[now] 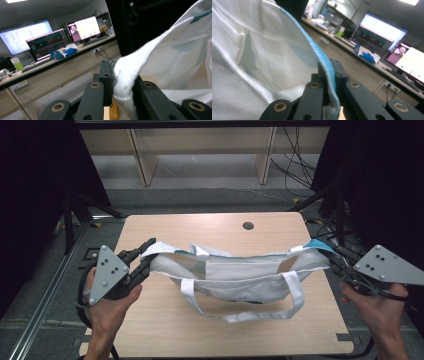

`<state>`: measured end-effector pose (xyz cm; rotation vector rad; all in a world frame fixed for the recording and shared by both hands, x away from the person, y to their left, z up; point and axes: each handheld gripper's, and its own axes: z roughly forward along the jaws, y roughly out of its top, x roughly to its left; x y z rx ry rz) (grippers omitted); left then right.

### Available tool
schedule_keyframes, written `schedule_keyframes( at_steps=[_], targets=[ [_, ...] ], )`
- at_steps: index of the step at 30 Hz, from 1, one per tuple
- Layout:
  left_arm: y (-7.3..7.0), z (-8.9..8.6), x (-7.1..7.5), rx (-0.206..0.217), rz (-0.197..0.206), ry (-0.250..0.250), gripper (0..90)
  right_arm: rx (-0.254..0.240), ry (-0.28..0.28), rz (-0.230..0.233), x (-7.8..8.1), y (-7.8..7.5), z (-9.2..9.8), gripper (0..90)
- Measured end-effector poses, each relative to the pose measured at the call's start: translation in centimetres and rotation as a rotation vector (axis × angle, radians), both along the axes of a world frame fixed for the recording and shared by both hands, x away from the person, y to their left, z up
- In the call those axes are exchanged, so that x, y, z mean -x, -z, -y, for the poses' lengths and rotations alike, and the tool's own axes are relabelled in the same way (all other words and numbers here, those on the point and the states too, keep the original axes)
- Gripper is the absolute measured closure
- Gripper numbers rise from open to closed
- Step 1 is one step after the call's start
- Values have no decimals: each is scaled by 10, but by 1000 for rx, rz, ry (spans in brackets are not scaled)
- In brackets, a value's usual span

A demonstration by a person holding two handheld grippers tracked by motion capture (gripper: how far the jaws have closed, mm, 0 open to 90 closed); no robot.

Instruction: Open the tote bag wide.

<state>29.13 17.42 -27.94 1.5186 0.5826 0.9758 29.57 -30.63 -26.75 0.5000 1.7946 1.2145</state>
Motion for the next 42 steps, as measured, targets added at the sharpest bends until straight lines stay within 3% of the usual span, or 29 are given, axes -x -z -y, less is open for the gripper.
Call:
schedule_keyframes(
  at_steps=[2,5,7,8,10,11,12,13,15,16,18,20,24,26,28,32,42],
  targets=[
    [-6,-1,-2,41,3,7,803,-14,-15,11,1,-9,0,884],
    [-4,2,-17,20,-64,7,802,6,3,-1,-6,-12,-2,884],
    [11,3,-36,3,-128,5,801,24,23,-53,-18,-3,-2,884],
    [17,3,-41,1,-135,7,800,20,23,-87,-28,6,-1,883],
    [32,4,-50,10,-166,13,795,9,41,-109,-39,18,3,883],
    [42,8,-52,-22,-173,-8,795,3,56,-122,-43,25,3,883],
    [48,10,-53,-54,-178,-5,792,21,62,-164,-48,32,3,882],
    [53,12,-53,-77,-184,1,789,30,69,-167,-50,37,3,882],
    [65,12,-54,-87,-219,5,776,50,75,-188,-56,47,5,882],
    [69,11,-55,-72,-235,16,775,24,69,-207,-58,51,6,882],
    [74,10,-58,-65,-252,24,775,18,68,-222,-59,57,7,882],
    [80,12,-62,-92,-271,35,770,44,75,-228,-61,62,5,881],
    [92,14,-71,-105,-322,44,763,58,87,-254,-61,75,4,880],
    [96,15,-78,-97,-347,41,762,36,92,-264,-63,84,4,879],
    [101,17,-87,-95,-375,35,761,67,99,-299,-68,93,4,879],
    [115,21,-101,-82,-436,30,756,68,102,-333,-75,109,3,878],
    [153,18,-101,-148,-539,37,758,129,86,-400,-79,136,-1,877]
  ],
)
